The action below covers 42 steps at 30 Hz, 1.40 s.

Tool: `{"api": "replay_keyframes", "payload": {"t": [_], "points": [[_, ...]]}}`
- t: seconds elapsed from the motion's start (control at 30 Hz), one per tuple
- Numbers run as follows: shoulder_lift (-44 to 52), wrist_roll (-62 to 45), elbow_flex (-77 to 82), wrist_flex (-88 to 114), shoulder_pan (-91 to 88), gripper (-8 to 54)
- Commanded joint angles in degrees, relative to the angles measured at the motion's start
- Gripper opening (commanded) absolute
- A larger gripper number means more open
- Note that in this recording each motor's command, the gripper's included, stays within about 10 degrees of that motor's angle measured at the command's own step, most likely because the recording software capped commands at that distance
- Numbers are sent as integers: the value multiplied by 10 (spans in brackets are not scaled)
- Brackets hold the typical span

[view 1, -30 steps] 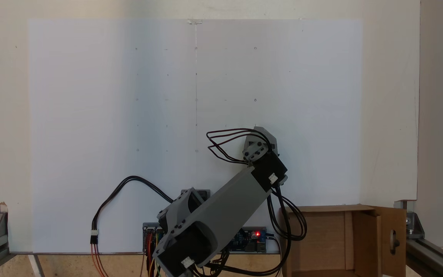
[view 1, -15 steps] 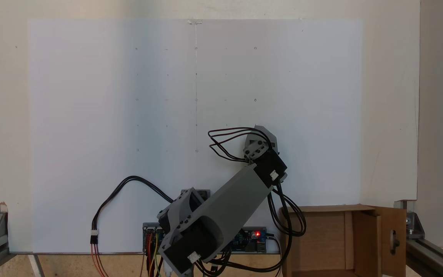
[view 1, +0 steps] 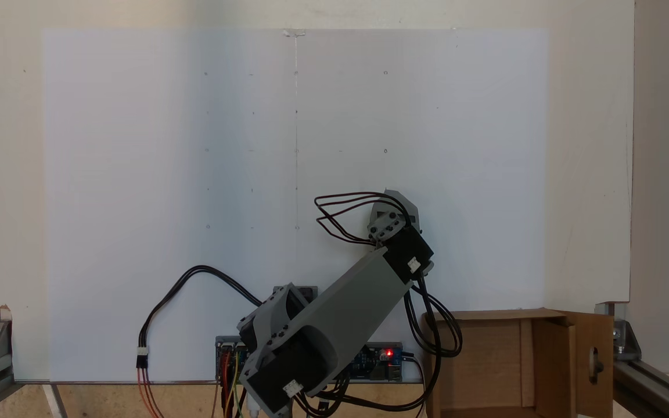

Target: Grasp a green dice and put it in the bin.

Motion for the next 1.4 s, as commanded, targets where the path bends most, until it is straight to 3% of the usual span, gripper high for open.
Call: {"api": "replay_keyframes", "payload": {"t": [0.0, 0.5, 0.67, 0.83, 1.1, 1.37], "points": [[1, 32, -6, -4, 3, 414], [2, 32, 1, -4, 0, 368], [4, 32, 1, -4, 0, 274], [9, 38, 1, -5, 3, 116], [61, 120, -31, 54, -8, 115], [123, 304, -307, 324, -51, 115]]}}
